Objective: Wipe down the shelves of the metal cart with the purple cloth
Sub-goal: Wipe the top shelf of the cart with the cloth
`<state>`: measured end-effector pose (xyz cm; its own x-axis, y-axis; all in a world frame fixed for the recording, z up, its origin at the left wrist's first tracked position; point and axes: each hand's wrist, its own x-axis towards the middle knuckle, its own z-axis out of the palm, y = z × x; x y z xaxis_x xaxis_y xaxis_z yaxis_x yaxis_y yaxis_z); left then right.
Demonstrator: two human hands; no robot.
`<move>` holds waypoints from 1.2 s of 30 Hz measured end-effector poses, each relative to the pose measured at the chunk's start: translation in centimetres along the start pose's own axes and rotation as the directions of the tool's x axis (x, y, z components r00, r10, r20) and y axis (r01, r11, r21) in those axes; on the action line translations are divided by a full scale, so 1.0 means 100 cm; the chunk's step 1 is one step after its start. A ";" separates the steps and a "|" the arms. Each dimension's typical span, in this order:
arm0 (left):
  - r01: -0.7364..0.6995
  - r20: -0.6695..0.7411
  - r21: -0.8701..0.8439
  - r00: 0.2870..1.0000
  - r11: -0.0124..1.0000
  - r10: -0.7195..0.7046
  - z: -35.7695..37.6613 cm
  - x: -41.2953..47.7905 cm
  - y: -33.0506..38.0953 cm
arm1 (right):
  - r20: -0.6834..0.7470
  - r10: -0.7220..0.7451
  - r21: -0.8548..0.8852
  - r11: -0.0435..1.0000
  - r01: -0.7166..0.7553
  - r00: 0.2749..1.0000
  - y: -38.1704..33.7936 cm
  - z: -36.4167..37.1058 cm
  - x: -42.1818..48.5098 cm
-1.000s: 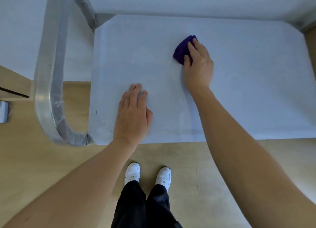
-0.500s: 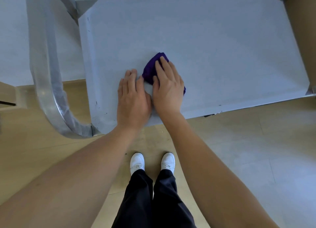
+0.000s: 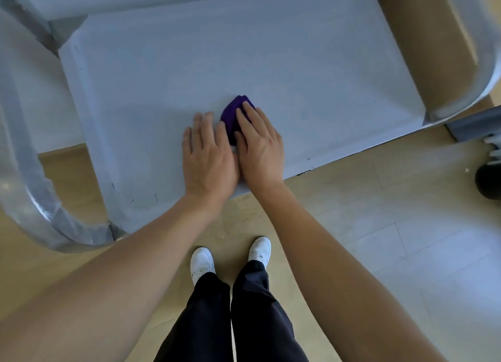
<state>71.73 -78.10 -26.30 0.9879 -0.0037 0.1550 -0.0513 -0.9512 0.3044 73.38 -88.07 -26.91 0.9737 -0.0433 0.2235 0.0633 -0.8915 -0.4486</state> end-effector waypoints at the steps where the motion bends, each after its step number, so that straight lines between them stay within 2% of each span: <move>1: -0.010 -0.001 -0.025 1.000 1.000 0.010 0.003 0.001 0.011 | 0.004 0.011 -0.004 1.000 -0.011 1.000 0.011 -0.004 0.003; 6: -0.066 0.116 -0.044 0.991 0.997 0.071 0.016 -0.010 0.044 | 0.007 0.020 -0.046 0.999 -0.019 1.000 0.078 -0.034 0.026; 11: -0.057 0.162 0.016 0.985 0.998 0.053 0.014 -0.014 0.051 | 0.043 0.130 -0.084 0.989 -0.126 0.991 0.138 -0.067 0.051; 13: -0.048 0.178 0.019 0.983 0.999 0.044 0.014 -0.014 0.055 | 0.019 0.198 -0.083 0.977 -0.196 0.980 0.136 -0.067 0.053; 16: -0.032 0.180 0.004 0.983 0.999 0.031 0.015 -0.014 0.055 | -0.024 0.396 -0.076 0.915 -0.396 0.918 0.105 -0.053 0.044; 17: -0.034 0.173 0.002 0.984 0.999 0.033 0.016 -0.015 0.055 | -0.025 0.384 -0.072 0.920 -0.385 0.923 0.090 -0.046 0.037; 20: -0.043 0.118 -0.021 0.992 0.999 0.045 0.019 -0.013 0.053 | 0.077 0.139 -0.071 0.988 -0.134 0.987 0.048 -0.030 0.011; 22: -0.032 0.094 -0.040 0.995 0.999 0.035 0.019 -0.013 0.052 | 0.141 0.019 -0.022 1.000 -0.016 0.990 0.044 -0.028 0.006; 24: -0.027 0.108 -0.032 0.994 0.999 0.031 0.018 -0.012 0.052 | 0.139 -0.112 0.039 0.993 0.108 0.984 0.062 -0.031 0.014; 28: -0.030 0.137 -0.010 0.990 0.999 0.032 0.018 -0.013 0.053 | 0.172 -0.466 0.168 0.882 0.440 0.868 0.122 -0.041 0.049; 30: -0.036 0.135 -0.002 0.990 0.999 0.036 0.020 -0.013 0.053 | 0.134 -0.515 0.195 0.851 0.487 0.847 0.145 -0.045 0.070; 32: -0.035 0.133 0.000 0.990 0.999 0.035 0.020 -0.014 0.052 | 0.074 -0.412 0.157 0.904 0.397 0.908 0.159 -0.047 0.083; 34: -0.033 0.130 0.001 0.991 0.999 0.033 0.021 -0.016 0.051 | 0.015 -0.199 0.075 0.978 0.197 0.980 0.154 -0.045 0.081; 36: -0.035 0.117 -0.005 0.993 0.999 0.035 0.021 -0.016 0.051 | -0.038 0.026 0.012 1.000 -0.025 0.999 0.133 -0.038 0.069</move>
<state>70.23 -83.57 -27.01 0.9958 -0.0730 0.0545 -0.0862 -0.9489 0.3037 80.08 -101.96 -28.04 0.9659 -0.0836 0.2449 0.0411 -0.8847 -0.4644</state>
